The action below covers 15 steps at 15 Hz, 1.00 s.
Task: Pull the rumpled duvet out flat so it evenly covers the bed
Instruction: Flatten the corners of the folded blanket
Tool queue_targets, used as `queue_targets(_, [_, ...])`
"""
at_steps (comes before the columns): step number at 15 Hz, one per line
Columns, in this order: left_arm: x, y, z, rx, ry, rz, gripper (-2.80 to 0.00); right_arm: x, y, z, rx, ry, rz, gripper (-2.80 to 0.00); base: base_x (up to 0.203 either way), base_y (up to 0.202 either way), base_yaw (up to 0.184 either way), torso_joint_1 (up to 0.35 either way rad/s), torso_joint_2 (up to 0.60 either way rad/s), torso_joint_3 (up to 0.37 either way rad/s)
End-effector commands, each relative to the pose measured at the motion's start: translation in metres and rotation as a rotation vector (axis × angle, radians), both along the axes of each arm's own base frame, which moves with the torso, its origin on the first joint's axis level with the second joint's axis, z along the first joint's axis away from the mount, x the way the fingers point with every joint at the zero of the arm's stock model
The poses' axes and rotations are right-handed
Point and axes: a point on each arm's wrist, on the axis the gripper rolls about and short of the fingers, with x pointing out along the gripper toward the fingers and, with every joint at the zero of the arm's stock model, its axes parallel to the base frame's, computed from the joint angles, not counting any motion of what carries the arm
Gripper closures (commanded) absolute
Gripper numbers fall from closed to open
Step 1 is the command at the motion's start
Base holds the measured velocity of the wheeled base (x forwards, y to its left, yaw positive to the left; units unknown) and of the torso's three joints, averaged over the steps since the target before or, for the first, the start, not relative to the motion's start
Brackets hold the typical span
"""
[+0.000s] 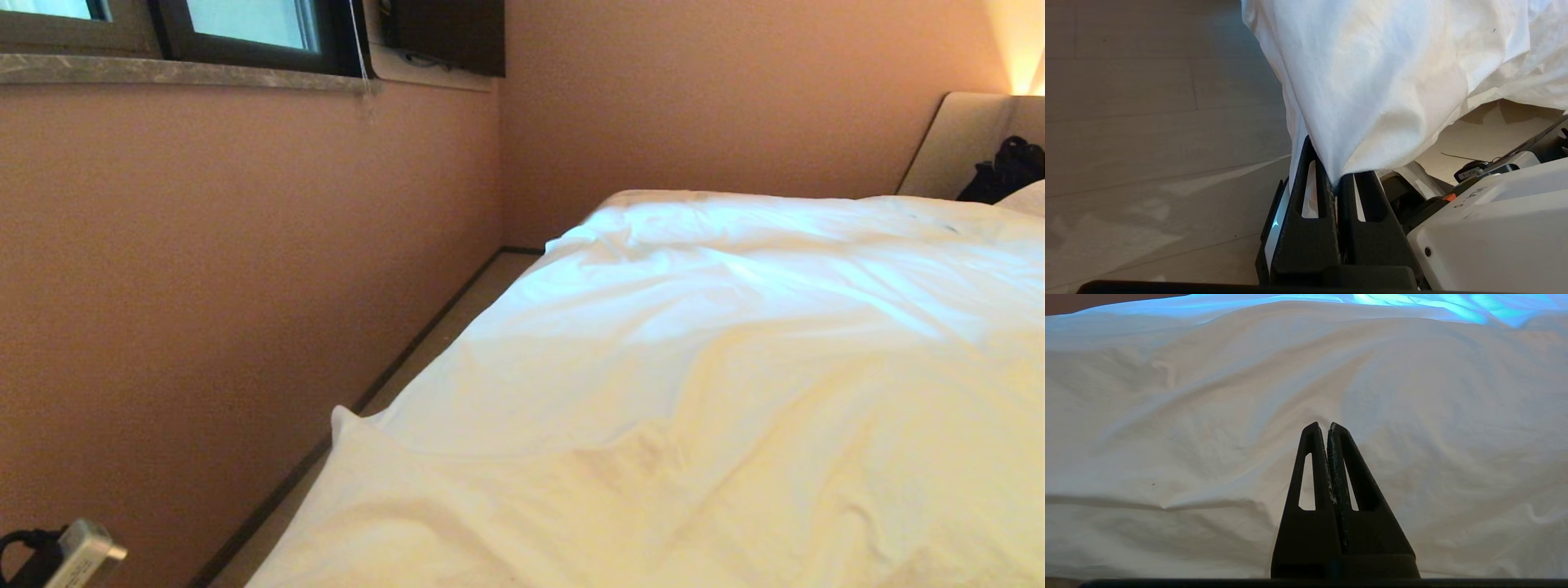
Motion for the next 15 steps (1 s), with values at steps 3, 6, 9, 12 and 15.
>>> queue_targets(3, [-0.0012, 0.0001, 0.0012, 0.008, -0.013, 0.01, 0.0, 0.0, 0.0, -0.0001, 0.0, 0.0, 0.0, 0.0, 0.0, 0.0, 0.0, 0.0, 0.0, 0.0])
queue_targets(6, [-0.0003, 0.0002, 0.0026, 0.006, -0.001, 0.011, 0.0, 0.0, 0.0, -0.0001, 0.0, 0.0, 0.0, 0.0, 0.0, 0.0, 0.0, 0.0, 0.0, 0.0])
queue_targets(9, [-0.0001, 0.0002, 0.0034, 0.004, 0.008, 0.013, 0.0, 0.0, 0.0, -0.0001, 0.0, 0.0, 0.0, 0.0, 0.0, 0.0, 0.0, 0.0, 0.0, 0.0])
queue_targets(12, [-0.0003, 0.0003, 0.0029, 0.008, 0.01, 0.018, 0.0, 0.0, 0.0, -0.0001, 0.0, 0.0, 0.0, 0.0, 0.0, 0.0, 0.0, 0.0, 0.0, 0.0])
queue_targets(15, [-0.0002, 0.0004, 0.003, 0.01, 0.01, 0.02, -2.8, 0.0, 0.0, -0.0001, 0.0, 0.0, 0.001, 0.0, 0.0, 0.0, 0.0, 0.0, 0.0, 0.0])
